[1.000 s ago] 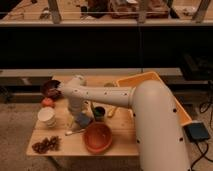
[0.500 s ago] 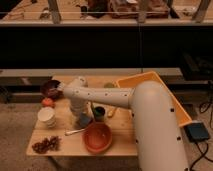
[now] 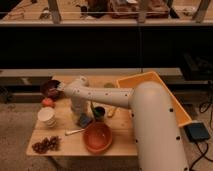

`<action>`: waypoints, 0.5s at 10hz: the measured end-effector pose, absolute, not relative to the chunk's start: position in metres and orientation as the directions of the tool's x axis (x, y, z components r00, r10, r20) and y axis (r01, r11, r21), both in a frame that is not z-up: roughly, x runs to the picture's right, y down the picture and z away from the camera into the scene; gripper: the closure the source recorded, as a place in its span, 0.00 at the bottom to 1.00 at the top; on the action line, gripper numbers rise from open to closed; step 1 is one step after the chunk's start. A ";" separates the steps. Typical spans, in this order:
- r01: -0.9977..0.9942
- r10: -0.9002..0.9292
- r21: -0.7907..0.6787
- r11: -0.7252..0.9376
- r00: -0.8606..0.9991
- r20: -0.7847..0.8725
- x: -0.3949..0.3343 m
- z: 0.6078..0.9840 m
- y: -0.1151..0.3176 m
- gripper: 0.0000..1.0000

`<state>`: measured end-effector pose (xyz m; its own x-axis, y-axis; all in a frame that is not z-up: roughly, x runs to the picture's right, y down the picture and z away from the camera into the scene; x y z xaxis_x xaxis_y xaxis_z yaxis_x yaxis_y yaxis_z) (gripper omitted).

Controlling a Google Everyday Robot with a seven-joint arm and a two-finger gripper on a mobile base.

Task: Place sponge in paper cup

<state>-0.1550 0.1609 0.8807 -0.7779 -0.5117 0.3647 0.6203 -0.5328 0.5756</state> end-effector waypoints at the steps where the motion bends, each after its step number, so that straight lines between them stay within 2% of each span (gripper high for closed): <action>1: 0.623 -0.517 0.574 -0.530 -0.775 0.364 -0.154 0.880 0.159 0.50; 3: 0.628 -0.534 0.566 -0.534 -0.770 0.350 -0.154 0.872 0.145 0.50; 5: 0.624 -0.555 0.554 -0.551 -0.770 0.316 -0.157 0.851 0.112 0.50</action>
